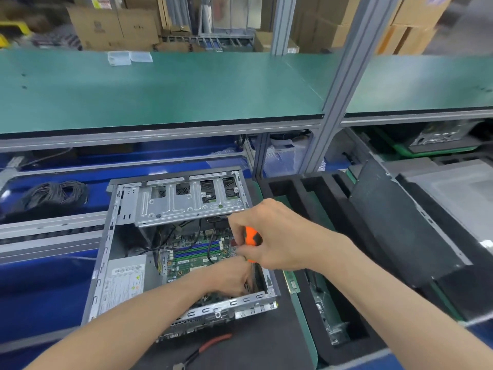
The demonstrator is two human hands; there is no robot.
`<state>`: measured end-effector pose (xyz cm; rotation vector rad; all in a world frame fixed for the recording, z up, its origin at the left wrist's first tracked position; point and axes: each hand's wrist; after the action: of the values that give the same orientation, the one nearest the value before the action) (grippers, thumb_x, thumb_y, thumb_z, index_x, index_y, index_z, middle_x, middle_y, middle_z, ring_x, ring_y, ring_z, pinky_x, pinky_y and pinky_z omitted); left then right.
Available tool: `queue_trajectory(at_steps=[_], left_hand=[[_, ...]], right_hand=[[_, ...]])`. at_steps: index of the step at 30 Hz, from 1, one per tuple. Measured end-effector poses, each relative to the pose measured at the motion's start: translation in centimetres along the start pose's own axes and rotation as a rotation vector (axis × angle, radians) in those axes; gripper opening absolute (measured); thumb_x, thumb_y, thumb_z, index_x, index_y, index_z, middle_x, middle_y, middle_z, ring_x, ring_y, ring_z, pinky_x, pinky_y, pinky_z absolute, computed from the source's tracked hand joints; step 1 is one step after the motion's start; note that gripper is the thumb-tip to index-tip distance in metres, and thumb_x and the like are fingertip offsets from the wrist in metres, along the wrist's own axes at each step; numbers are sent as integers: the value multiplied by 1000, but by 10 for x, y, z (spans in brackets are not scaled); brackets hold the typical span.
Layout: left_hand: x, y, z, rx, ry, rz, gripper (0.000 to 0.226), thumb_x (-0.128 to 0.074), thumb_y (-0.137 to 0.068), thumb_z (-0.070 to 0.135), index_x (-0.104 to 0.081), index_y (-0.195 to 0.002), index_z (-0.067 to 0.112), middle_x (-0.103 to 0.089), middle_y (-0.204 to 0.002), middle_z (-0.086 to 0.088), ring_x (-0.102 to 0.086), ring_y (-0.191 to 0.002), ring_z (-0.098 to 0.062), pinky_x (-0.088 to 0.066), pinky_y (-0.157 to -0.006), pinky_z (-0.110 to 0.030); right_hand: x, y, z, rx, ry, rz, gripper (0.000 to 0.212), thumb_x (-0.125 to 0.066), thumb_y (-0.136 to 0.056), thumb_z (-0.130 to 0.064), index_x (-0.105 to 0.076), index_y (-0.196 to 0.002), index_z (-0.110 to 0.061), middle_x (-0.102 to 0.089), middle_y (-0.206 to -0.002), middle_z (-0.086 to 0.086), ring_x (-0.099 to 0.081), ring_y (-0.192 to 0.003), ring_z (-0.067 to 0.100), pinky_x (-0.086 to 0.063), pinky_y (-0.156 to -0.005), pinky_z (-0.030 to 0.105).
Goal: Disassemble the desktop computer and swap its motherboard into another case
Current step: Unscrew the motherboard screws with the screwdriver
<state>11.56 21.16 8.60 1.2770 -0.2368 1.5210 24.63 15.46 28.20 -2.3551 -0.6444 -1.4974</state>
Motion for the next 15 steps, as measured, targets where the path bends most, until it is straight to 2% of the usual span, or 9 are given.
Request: queue_trajectory(at_steps=[3, 5, 7, 8, 9, 11, 13, 15], left_hand=[[5, -2, 10, 45, -64, -50, 35, -54, -77, -6, -35, -52, 10, -45, -56, -11, -45, -59, -31, -39, -52, -31], [3, -5, 14, 66, -44, -86, 26, -51, -82, -7, -44, -59, 3, -55, -69, -21, -55, -70, -37, -50, -66, -43], [0, -10, 18, 81, 23, -114, 15, -46, -90, -7, -58, -81, -10, -63, -90, -29, -61, -86, -43, -53, -79, -50], [-2, -13, 20, 88, 32, -117, 18, -43, -94, -4, -60, -93, -11, -64, -100, -30, -61, -93, -43, -52, -84, -50], [-4, -15, 23, 107, 40, -119, 23, -41, -98, 1, -61, -102, -9, -63, -108, -29, -61, -98, -42, -50, -88, -47], [-4, -17, 28, 163, 74, -123, 30, -39, -102, 12, -62, -109, -5, -62, -117, -27, -59, -108, -40, -47, -93, -42], [-3, -20, 29, 185, 130, -117, 29, -39, -101, 12, -60, -106, -6, -60, -118, -29, -57, -109, -42, -46, -92, -44], [-3, -18, 28, 184, 141, -116, 23, -40, -98, 8, -58, -93, -4, -60, -111, -31, -58, -100, -43, -47, -88, -46]], right_hand=[[9, 7, -1, -40, 87, -70, 13, -72, -84, -21, -60, -80, -23, -57, -67, -9, -51, -65, 5, -44, -62, 26], [12, 10, -2, -120, 186, -63, 24, -70, -87, -41, -55, -85, -23, -52, -70, -6, -49, -66, 10, -42, -56, 32], [11, 10, -2, -192, 352, -26, 41, -55, -93, -62, -45, -89, -22, -44, -70, -3, -42, -60, 14, -30, -49, 31], [11, 9, -2, -199, 391, -11, 43, -48, -95, -63, -43, -89, -21, -42, -70, -2, -38, -59, 14, -26, -48, 30], [10, 9, -2, -198, 378, -9, 41, -46, -98, -60, -44, -91, -20, -40, -71, -1, -39, -60, 16, -27, -48, 30], [11, 9, -1, -172, 290, -40, 31, -50, -100, -47, -49, -94, -16, -42, -71, 0, -48, -68, 25, -41, -55, 36], [15, 13, 0, -121, 219, -85, 17, -56, -98, -34, -55, -92, -18, -47, -67, -4, -51, -74, 22, -48, -66, 39], [22, 15, -1, -69, 164, -125, 8, -60, -92, -20, -57, -85, -20, -54, -66, -9, -51, -71, 11, -48, -67, 34]])
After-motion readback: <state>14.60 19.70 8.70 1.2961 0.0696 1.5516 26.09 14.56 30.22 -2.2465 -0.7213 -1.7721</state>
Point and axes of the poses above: each hand's wrist, its own y-axis away from the middle knuckle, its own x-axis out of the back of the hand, z = x × y
